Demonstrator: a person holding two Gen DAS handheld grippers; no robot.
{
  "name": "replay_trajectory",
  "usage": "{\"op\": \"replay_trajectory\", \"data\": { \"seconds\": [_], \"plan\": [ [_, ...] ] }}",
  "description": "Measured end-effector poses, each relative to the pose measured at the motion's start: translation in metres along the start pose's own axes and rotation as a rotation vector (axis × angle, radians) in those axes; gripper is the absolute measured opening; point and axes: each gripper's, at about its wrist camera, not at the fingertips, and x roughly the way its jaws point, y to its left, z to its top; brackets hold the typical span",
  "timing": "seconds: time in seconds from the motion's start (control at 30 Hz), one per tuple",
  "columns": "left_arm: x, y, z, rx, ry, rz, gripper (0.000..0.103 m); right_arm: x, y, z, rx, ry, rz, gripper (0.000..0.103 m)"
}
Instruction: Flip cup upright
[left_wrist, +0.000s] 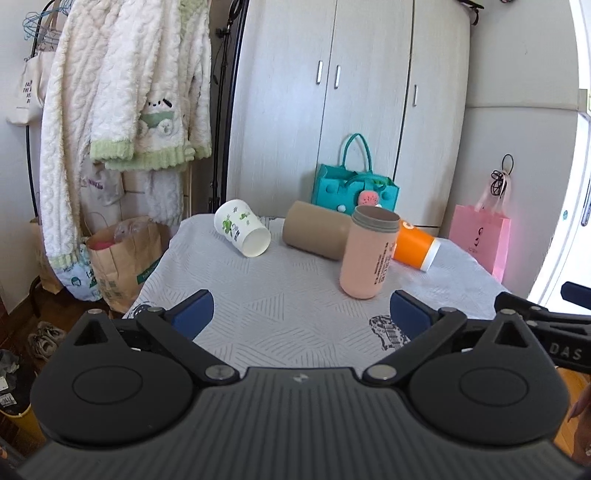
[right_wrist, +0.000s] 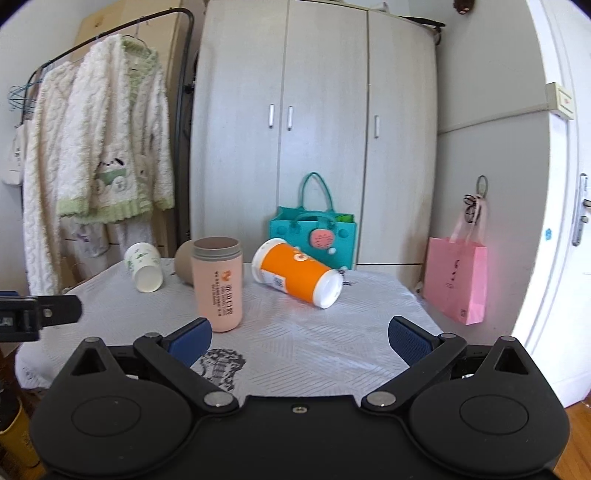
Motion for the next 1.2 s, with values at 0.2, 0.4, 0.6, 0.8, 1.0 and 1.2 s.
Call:
{"op": "replay_trajectory", "data": {
  "seconds": [0.2, 0.4, 0.6, 0.8, 1.0, 1.2],
  "plan": [
    [0.004, -0.002, -0.001, 0.032, -0.001, -0.001, 0.103, 0.006, -0.004, 0.0, 0.034, 0.016, -0.019, 0.103],
    [0.016, 0.002, -0.006, 0.025, 0.02, 0.03, 0.103, 0.007, -0.004, -0.002, 0.044, 0.026, -0.013, 0.103],
    [0.019, 0.003, -0.009, 0.052, 0.018, 0.054, 0.103, 0.009, -0.002, -0.003, 0.042, 0.031, -0.009, 0.103],
    [0.01, 0.003, -0.007, 0.062, -0.007, 0.058, 0.103, 0.009, -0.001, -0.003, 0.043, 0.014, -0.016, 0.103],
    [0.01, 0.002, -0.007, 0.068, -0.014, 0.075, 0.103, 0.009, 0.001, -0.003, 0.044, 0.02, -0.013, 0.103],
    [0.011, 0.004, -0.008, 0.048, 0.003, 0.074, 0.103, 0.009, 0.0, -0.004, 0.045, 0.025, -0.019, 0.103]
  ]
}}
